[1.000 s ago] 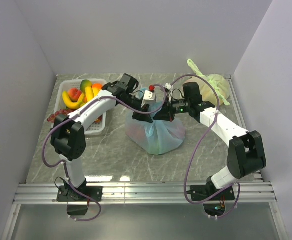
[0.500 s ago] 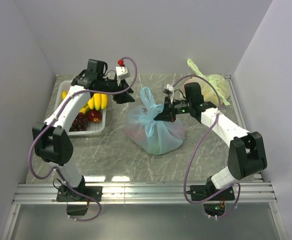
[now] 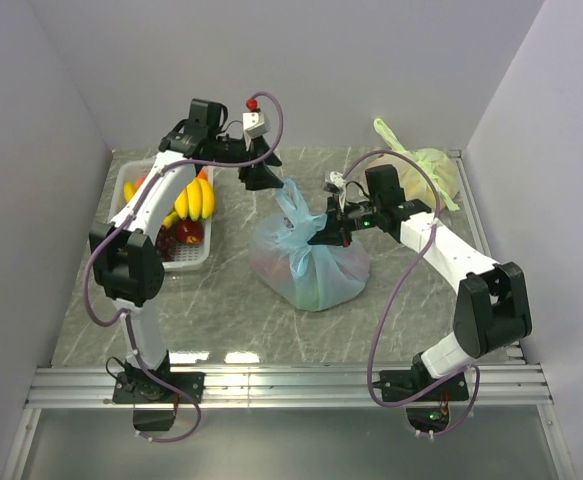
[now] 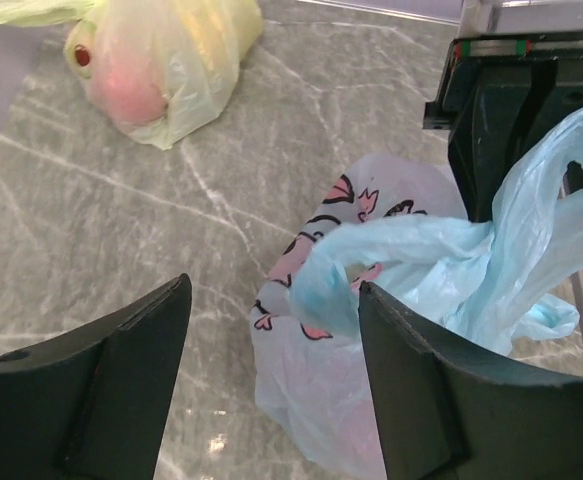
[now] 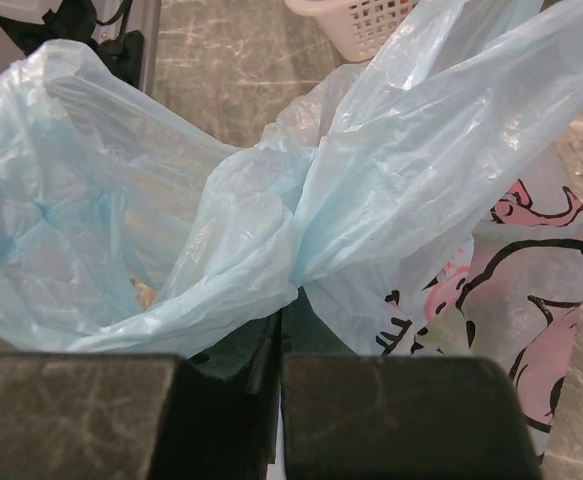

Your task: Place the fake fruits into the plastic bag and tie a complex knot

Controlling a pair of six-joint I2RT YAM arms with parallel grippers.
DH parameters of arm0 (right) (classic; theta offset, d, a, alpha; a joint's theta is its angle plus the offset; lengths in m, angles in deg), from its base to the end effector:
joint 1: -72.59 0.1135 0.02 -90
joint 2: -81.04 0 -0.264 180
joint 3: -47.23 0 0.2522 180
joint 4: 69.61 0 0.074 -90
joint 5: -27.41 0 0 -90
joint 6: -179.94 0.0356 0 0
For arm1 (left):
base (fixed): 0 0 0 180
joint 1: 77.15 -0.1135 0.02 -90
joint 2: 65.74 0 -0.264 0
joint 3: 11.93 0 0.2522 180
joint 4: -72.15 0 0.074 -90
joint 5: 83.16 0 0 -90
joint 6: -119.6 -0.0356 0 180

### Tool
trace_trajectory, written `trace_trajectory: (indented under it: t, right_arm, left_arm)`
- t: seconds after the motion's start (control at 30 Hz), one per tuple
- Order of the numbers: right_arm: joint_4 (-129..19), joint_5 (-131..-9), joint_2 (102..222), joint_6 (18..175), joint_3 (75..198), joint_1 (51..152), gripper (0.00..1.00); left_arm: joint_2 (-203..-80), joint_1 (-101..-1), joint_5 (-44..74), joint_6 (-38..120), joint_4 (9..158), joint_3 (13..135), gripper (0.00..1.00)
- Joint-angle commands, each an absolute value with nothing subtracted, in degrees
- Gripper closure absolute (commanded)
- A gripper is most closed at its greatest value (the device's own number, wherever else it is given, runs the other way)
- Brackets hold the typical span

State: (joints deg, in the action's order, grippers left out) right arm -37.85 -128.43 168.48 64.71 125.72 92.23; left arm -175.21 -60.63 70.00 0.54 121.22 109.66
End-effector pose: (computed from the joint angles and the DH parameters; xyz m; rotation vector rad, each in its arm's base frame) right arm 0.2947 0.1397 0.2802 -1.2822 1.5847 1.2199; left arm 0.3999 -0.1517 0.3612 1.2750 1.5278 -1.0587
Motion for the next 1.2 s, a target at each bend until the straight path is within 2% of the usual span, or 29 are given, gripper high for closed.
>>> trace_trajectory:
  t: [0.0, 0.2, 0.27, 0.3, 0.33, 0.5, 0.53, 0.63, 0.8, 0.93, 1.03, 1.1, 1.17]
  right_arm:
    - [-36.42, -129.12, 168.93, 62.43, 128.84, 92.72, 1.00]
    - [-36.24, -128.60, 169.28, 62.34, 129.28, 92.81, 1.00]
    - [-35.98, -128.33, 169.28, 62.17, 129.37, 92.81, 1.00]
    - [-36.24, -128.33, 169.37, 62.43, 129.37, 92.81, 1.00]
    - [-36.33, -127.98, 169.37, 62.52, 129.37, 92.81, 1.00]
    - [-38.25, -126.93, 168.84, 63.66, 128.49, 92.46, 1.00]
    - [-38.88, -126.84, 168.67, 64.18, 128.14, 92.37, 1.00]
    - [-40.20, -125.87, 168.67, 65.51, 127.79, 92.19, 1.00]
    - [-47.99, -121.57, 168.14, 74.27, 125.51, 92.37, 1.00]
    - [-59.25, -114.72, 166.74, 87.98, 120.60, 92.54, 1.00]
    - [-63.66, -109.09, 166.29, 96.69, 119.00, 93.77, 1.00]
    - [-64.54, -105.85, 166.03, 100.65, 118.56, 94.30, 1.00]
    - [-65.42, -102.85, 165.77, 104.68, 117.86, 94.92, 1.00]
  left_arm:
    - [-176.83, -59.57, 75.22, -0.29, 125.46, 114.59, 0.28]
    - [-176.57, -58.60, 76.71, -0.19, 127.55, 112.83, 0.33]
    - [-177.19, -58.51, 76.80, -2.04, 129.76, 113.79, 0.40]
    - [-177.36, -58.51, 76.71, -2.48, 131.94, 114.24, 0.44]
    - [-177.80, -58.51, 76.63, -3.53, 133.10, 114.68, 0.54]
    - [-178.16, -59.30, 75.31, -6.70, 140.56, 117.84, 0.79]
    - [-178.24, -59.83, 75.13, -7.05, 143.54, 118.37, 0.90]
    - [-177.28, -60.97, 74.61, -8.72, 147.86, 119.34, 1.00]
    - [-171.31, -62.29, 72.50, -3.12, 145.33, 113.55, 1.00]
    - [-160.97, -61.77, 71.36, -0.14, 141.21, 100.23, 0.99]
    - [-152.45, -59.23, 66.80, 11.16, 127.26, 87.50, 1.00]
    - [-148.47, -56.59, 58.37, 17.44, 118.73, 81.66, 0.99]
    - [-144.50, -53.16, 57.99, 18.69, 112.91, 75.33, 1.00]
